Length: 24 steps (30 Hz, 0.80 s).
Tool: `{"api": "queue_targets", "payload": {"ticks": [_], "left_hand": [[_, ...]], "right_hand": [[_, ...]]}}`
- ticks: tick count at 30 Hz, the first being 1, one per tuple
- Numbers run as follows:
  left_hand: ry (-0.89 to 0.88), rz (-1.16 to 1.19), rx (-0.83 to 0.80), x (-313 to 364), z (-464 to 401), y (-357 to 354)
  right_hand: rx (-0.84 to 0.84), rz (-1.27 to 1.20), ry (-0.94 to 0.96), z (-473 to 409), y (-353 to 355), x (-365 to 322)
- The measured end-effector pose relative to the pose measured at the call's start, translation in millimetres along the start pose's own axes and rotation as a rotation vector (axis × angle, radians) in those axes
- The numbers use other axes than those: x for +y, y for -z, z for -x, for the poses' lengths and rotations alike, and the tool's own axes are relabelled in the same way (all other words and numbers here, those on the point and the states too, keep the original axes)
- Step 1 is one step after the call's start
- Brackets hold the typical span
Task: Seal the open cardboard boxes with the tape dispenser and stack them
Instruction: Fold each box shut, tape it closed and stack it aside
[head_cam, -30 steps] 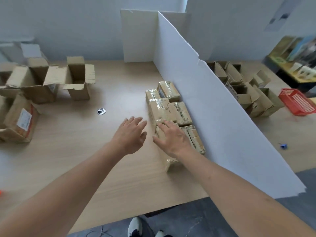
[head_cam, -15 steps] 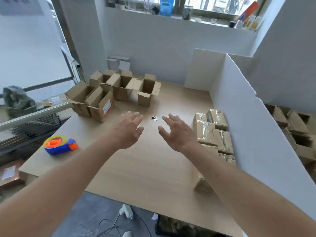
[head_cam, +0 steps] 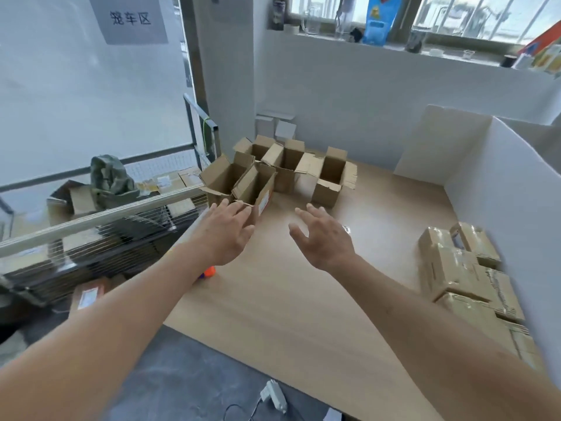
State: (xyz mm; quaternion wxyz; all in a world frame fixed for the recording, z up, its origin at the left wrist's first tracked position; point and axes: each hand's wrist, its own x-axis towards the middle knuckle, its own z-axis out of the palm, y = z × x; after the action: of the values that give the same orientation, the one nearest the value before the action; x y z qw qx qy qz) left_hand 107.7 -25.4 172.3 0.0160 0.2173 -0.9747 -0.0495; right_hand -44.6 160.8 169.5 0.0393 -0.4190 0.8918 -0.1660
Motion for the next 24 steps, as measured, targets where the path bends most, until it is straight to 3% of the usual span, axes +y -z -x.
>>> {"api": "queue_targets", "payload": {"ticks": [11,24], "left_hand": [[-0.108,-0.027,-0.056,-156,-64,-6],[-0.110,0.049,-0.170,-217,-198,-79]], "right_hand": [[-0.051,-0.022,-0.167,-100,-73,-85],[-0.155,-0.072,-0.221,-249,-163,-76]]}}
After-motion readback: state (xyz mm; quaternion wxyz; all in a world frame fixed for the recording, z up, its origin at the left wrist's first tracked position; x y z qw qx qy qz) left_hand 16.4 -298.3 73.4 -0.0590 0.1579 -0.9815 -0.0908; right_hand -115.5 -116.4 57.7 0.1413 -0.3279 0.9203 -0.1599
